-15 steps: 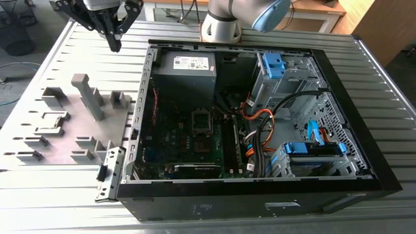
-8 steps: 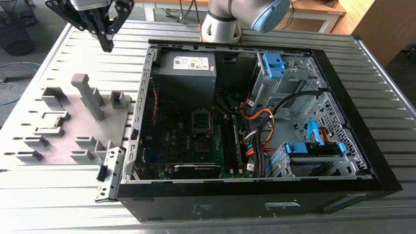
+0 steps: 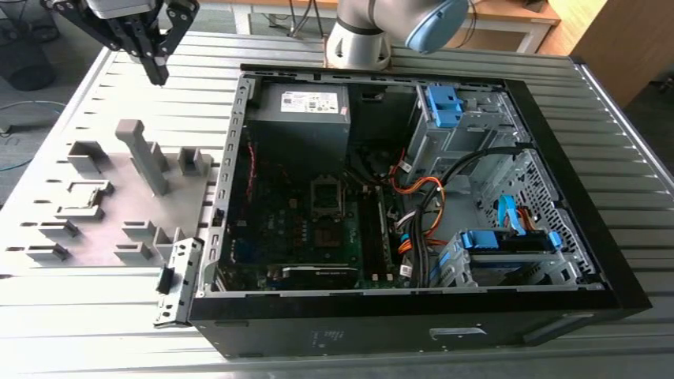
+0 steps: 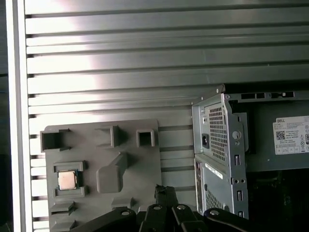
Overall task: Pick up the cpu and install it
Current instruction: 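Reach for the cpu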
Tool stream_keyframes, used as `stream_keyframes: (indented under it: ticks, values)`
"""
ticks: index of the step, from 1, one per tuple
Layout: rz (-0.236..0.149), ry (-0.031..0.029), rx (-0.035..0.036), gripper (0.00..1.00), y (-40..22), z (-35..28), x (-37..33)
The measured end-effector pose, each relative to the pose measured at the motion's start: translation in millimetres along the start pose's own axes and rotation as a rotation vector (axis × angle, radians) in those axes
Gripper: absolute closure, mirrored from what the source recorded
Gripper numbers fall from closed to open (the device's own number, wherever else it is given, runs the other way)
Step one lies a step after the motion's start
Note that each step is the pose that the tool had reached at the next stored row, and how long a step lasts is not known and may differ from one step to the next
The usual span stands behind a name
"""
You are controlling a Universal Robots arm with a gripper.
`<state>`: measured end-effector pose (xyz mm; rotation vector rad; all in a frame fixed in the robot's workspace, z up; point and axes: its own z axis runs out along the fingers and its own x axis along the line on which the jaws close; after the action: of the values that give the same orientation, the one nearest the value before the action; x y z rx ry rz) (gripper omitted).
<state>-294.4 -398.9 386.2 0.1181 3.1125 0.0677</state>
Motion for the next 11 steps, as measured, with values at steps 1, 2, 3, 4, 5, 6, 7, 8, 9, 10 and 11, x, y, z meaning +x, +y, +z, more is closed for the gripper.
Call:
stream_keyframes:
  ticks: [1, 2, 3, 4, 5, 6, 7, 8, 9, 10, 11]
  values:
    - [0.0, 0.0001, 0.0001, 0.89, -0.1, 0.4, 1.9]
    - [0.0, 0.0, 0.0001, 0.89, -0.3, 1.0, 3.6]
    - [0.0, 0.0, 0.0001, 0.89, -0.4, 1.5, 5.1]
    - [0.0, 0.0, 0.0, 0.89, -0.6, 2.0, 6.6]
    - [0.0, 0.0, 0.0, 0.89, -0.7, 2.5, 8.1]
    - [0.0, 0.0, 0.0, 0.89, -0.9, 3.0, 9.8]
    - [0.0, 0.0, 0.0, 0.89, -1.0, 3.5, 11.5]
    - [0.0, 0.0, 0.0, 0.89, -1.2, 4.0, 13.2]
    - [0.0, 0.0, 0.0, 0.89, -1.3, 4.5, 15.0]
    - [0.0, 0.0, 0.0, 0.89, -1.5, 5.0, 16.7]
    - [0.0, -0.0001, 0.0, 0.89, -1.7, 5.5, 18.6]
